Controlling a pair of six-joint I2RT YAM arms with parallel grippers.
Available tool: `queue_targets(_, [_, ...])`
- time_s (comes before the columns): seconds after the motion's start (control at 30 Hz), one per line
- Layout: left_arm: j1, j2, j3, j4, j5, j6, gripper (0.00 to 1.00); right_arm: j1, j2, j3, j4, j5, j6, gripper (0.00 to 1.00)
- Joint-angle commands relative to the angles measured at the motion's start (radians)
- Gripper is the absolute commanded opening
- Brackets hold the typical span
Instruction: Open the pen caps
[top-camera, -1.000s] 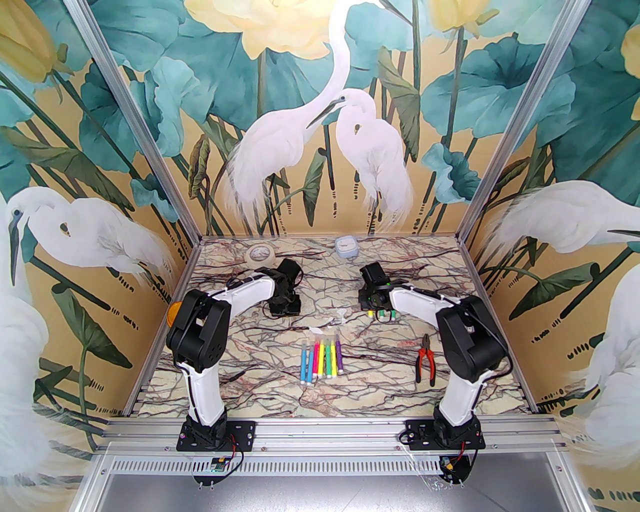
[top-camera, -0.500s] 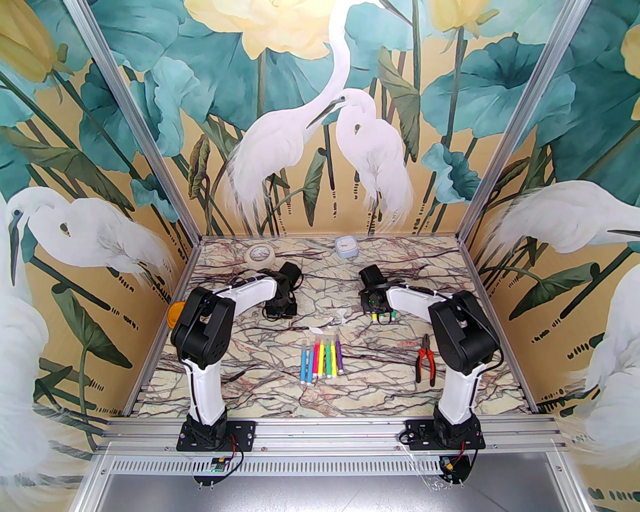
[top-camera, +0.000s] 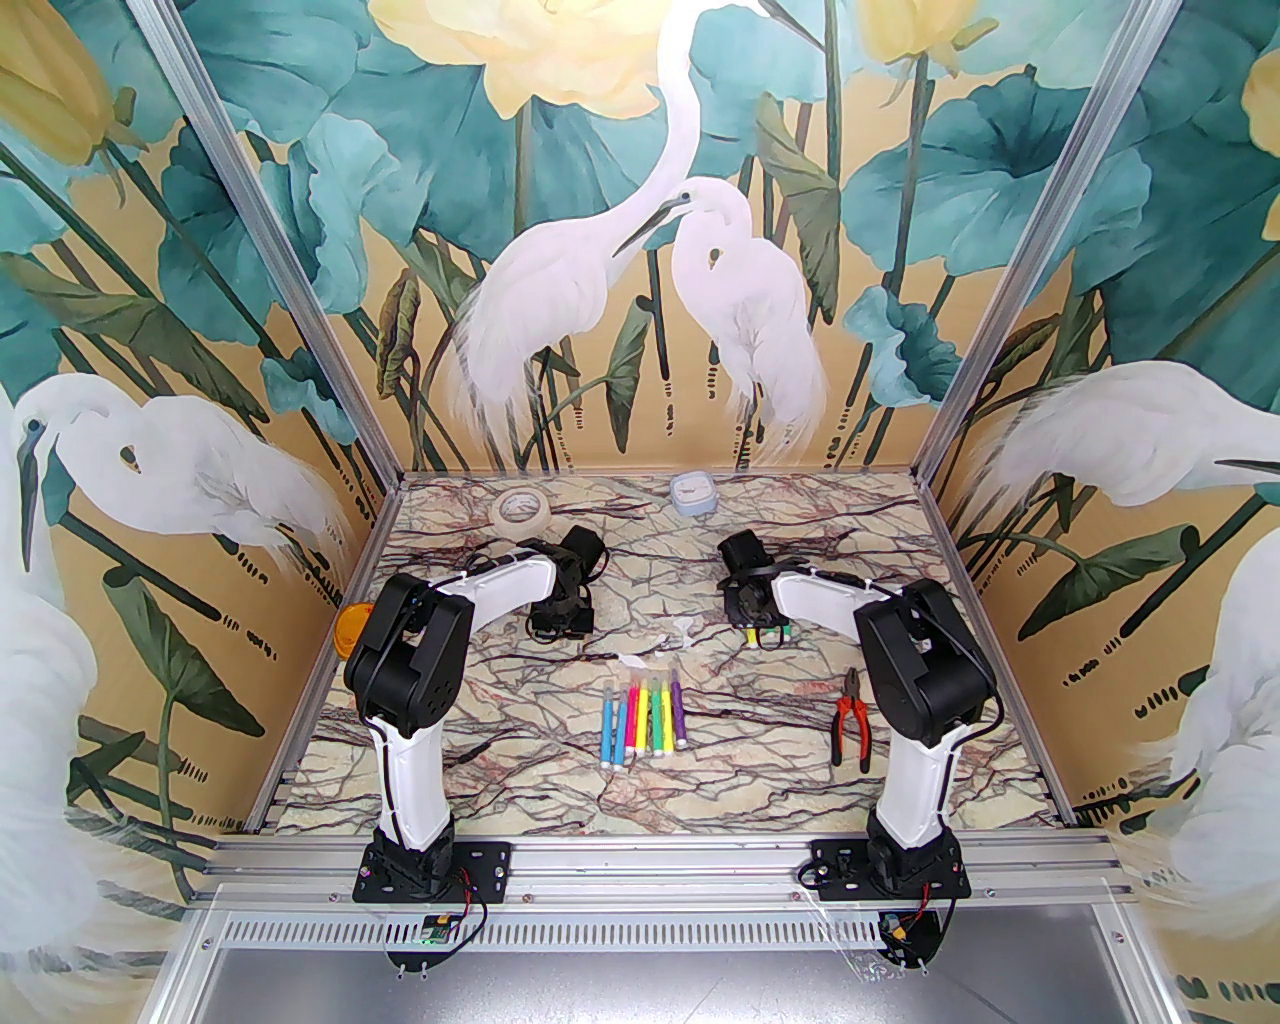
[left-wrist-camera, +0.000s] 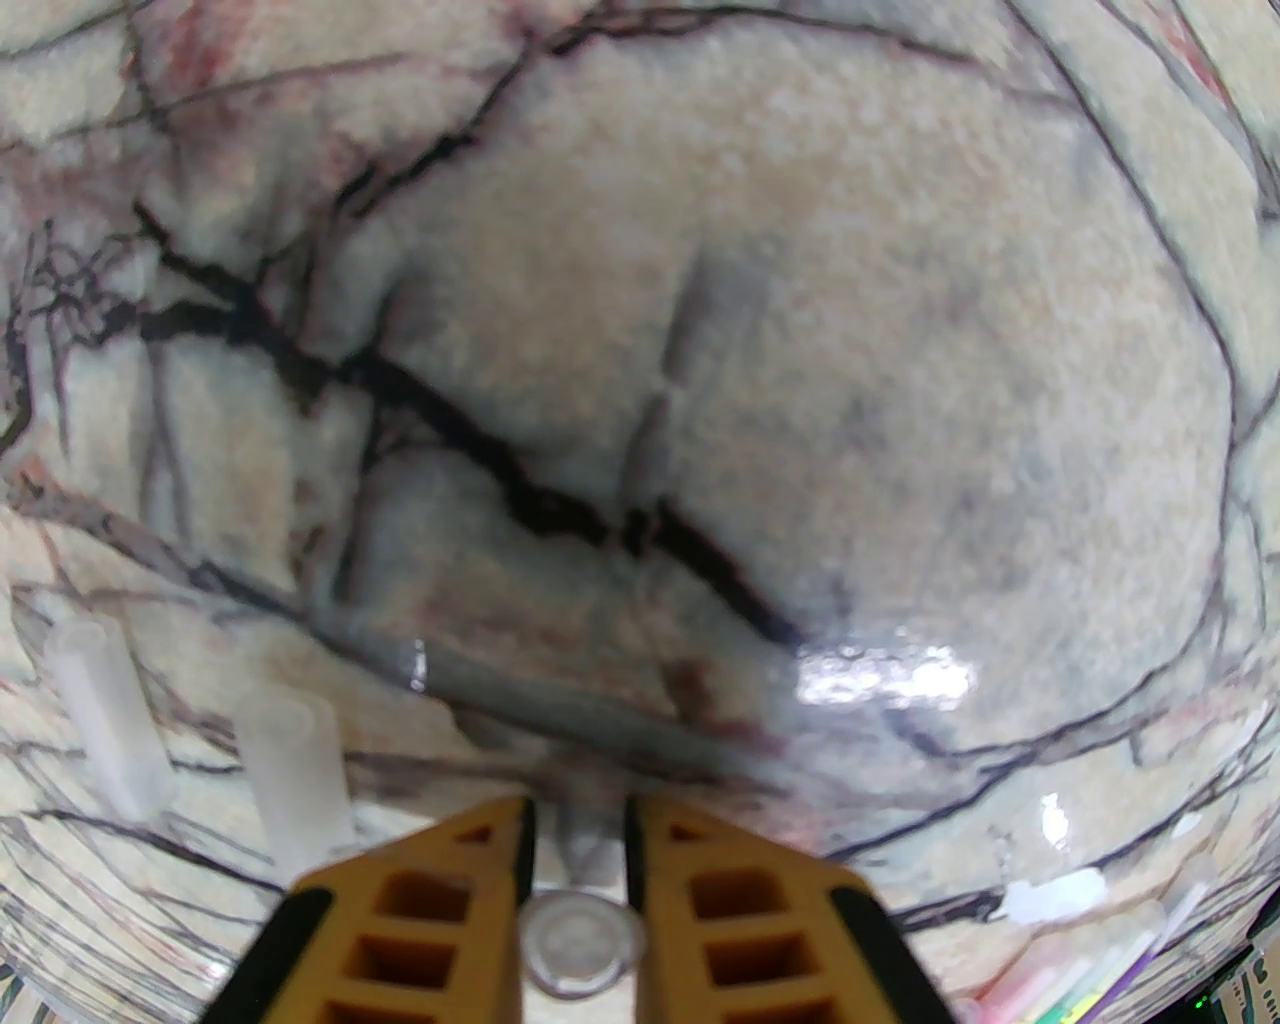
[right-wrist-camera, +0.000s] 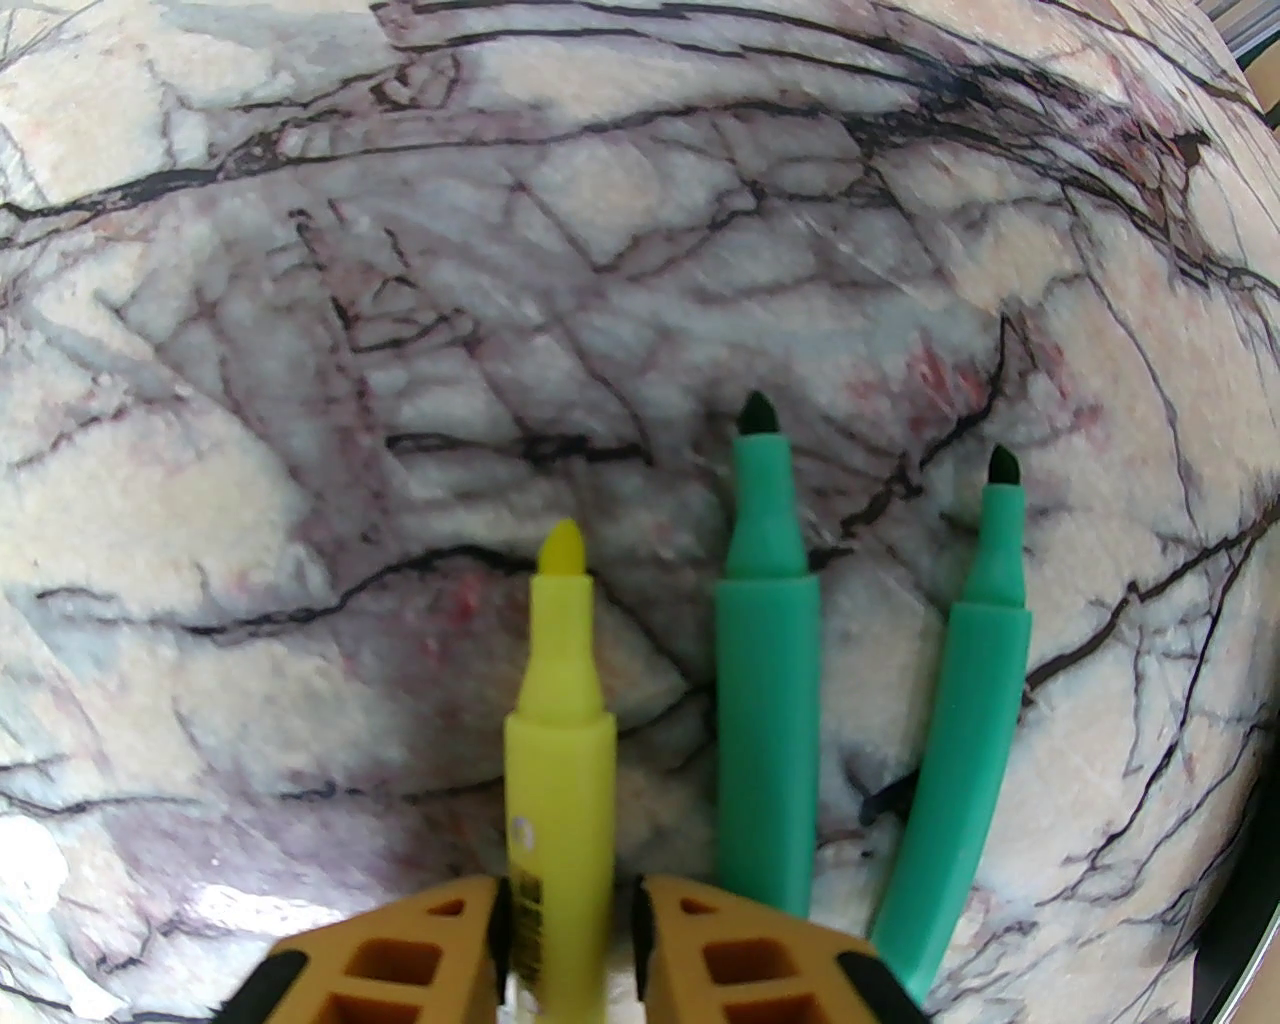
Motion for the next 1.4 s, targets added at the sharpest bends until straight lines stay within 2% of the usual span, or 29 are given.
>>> queue_targets(0.0, [-0.001, 0.017, -0.018, -0.049, -0.051, 0.02, 0.24, -0.003, -0.029, 0.018, -0.026, 0.017, 0.006, 0.31])
queue_targets(0.23, [-0.001, -0.001, -0.018, -0.047, -0.035, 0.027, 0.29, 0.023, -0.12, 0.004, -0.034, 0.034, -0.03, 0.4])
queue_targets(0.5, [-0.001, -0.069, -0.021, -0.021, 0.034, 0.038, 0.35, 0.12, -0.224, -0.02, -0.075, -0.018, -0.07, 0.42])
queue_targets(0.67, [-0.001, -0.163, -0.03, 0.06, 0.109, 0.072, 0.54, 0.179, -0.284, -0.077, -0.093, -0.137, -0.032, 0.44])
queue_targets(0.93, [-0.001, -0.259, -0.073, 0.216, 0.183, 0.089, 0.7, 0.246, -0.342, -0.157, -0.114, -0.269, 0.061, 0.46])
queue_targets(1.03, [0.003, -0.304, -0.136, 0.307, 0.181, 0.068, 0.82, 0.274, -0.346, -0.178, -0.117, -0.297, 0.079, 0.47])
queue_targets(1.17, [0.024, -0.342, -0.199, 0.39, 0.219, 0.051, 0.84, 0.301, -0.33, -0.183, -0.136, -0.331, 0.087, 0.47])
queue_targets(1.37, [0.04, -0.386, -0.266, 0.47, 0.213, 0.044, 0.84, 0.351, -0.279, -0.161, -0.173, -0.345, 0.101, 0.44])
